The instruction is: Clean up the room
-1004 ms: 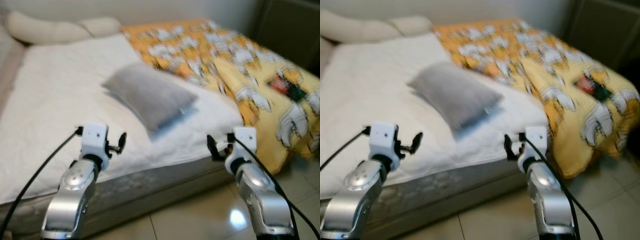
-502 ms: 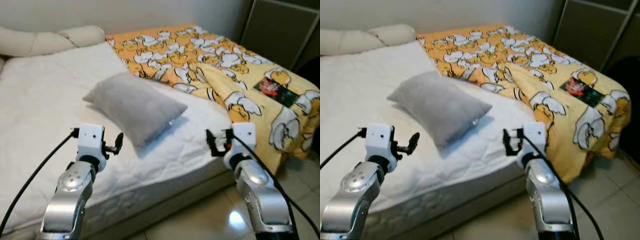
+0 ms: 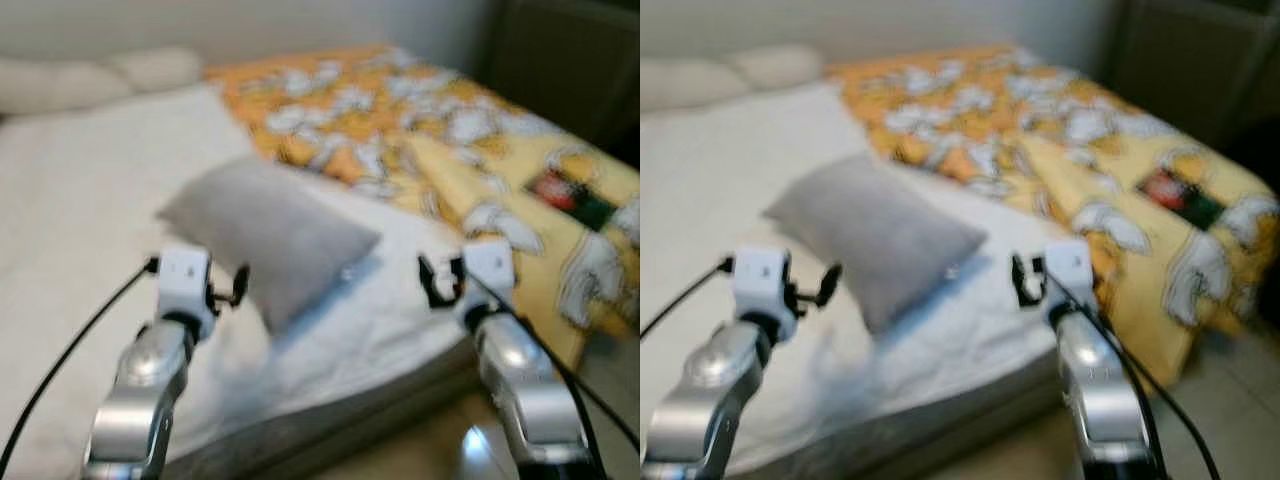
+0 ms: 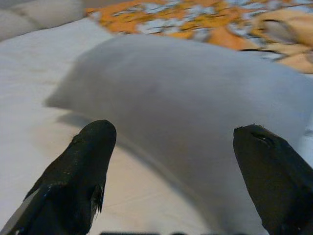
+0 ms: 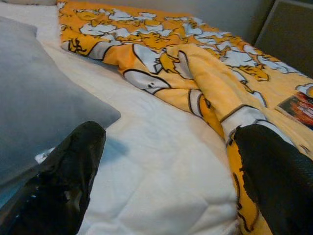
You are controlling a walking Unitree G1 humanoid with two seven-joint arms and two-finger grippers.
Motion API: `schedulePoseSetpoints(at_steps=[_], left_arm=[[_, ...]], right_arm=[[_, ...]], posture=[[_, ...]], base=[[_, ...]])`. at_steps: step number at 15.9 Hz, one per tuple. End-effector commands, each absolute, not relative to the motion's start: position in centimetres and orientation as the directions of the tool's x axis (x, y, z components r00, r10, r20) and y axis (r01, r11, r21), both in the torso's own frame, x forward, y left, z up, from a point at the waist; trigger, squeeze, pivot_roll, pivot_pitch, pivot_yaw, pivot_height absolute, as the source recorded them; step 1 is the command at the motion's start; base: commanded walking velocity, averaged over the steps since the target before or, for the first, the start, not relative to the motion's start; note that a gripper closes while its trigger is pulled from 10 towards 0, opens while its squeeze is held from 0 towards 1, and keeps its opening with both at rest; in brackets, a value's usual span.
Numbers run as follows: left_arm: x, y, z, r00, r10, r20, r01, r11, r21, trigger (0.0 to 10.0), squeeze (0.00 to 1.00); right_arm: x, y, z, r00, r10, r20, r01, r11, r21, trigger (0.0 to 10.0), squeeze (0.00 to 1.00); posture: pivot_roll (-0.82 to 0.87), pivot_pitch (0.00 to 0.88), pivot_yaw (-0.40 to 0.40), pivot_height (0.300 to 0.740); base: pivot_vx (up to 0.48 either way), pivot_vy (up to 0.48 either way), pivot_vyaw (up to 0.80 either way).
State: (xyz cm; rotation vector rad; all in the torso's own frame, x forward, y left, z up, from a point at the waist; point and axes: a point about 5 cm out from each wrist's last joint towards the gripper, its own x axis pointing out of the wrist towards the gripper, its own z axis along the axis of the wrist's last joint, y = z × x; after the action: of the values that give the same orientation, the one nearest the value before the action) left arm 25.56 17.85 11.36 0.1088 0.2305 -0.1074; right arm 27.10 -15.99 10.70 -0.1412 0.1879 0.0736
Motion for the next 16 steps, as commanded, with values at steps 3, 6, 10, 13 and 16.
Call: schedulePoseSetpoints(at_steps=[3,6,10,13,16], left_arm=[[25.4,18.9,11.7,0.972,-0.057,-0.227,0.085,0.990,0.116,10.0,0.00],[25.5,18.9,11.7,0.974,-0.056,-0.221,0.078,0.993,0.091,10.0,0.00],[25.7,18.9,11.7,0.970,-0.056,-0.235,0.085,0.990,0.115,10.0,0.00],[25.7,18.4,11.5,0.964,-0.110,-0.243,0.144,0.981,0.129,10.0,0.00],[26.1,17.2,11.0,0.919,-0.260,-0.297,0.303,0.947,0.108,10.0,0.00]], right_arm=[[27.4,-14.3,11.6,0.980,0.139,-0.140,-0.152,0.985,-0.084,10.0,0.00],[27.4,-14.1,11.5,0.977,0.160,-0.140,-0.165,0.986,-0.021,10.0,0.00],[27.5,-14.1,11.9,0.977,0.176,-0.118,-0.176,0.984,0.011,10.0,0.00],[27.6,-14.6,11.7,0.980,0.154,-0.129,-0.150,0.988,0.038,10.0,0.00],[28.6,-16.4,12.5,0.990,0.102,-0.101,-0.099,0.994,0.037,10.0,1.00]], posture=[[-0.07,0.000,0.017,0.740],[-0.07,0.000,0.024,0.740],[-0.07,0.000,0.028,0.740],[-0.07,0.000,0.021,0.740],[-0.09,0.000,0.031,0.740]], base=[[0.398,0.000,0.80],[0.129,0.000,0.00],[0.000,0.000,0.00],[0.000,0.000,0.00],[0.000,0.000,0.00]])
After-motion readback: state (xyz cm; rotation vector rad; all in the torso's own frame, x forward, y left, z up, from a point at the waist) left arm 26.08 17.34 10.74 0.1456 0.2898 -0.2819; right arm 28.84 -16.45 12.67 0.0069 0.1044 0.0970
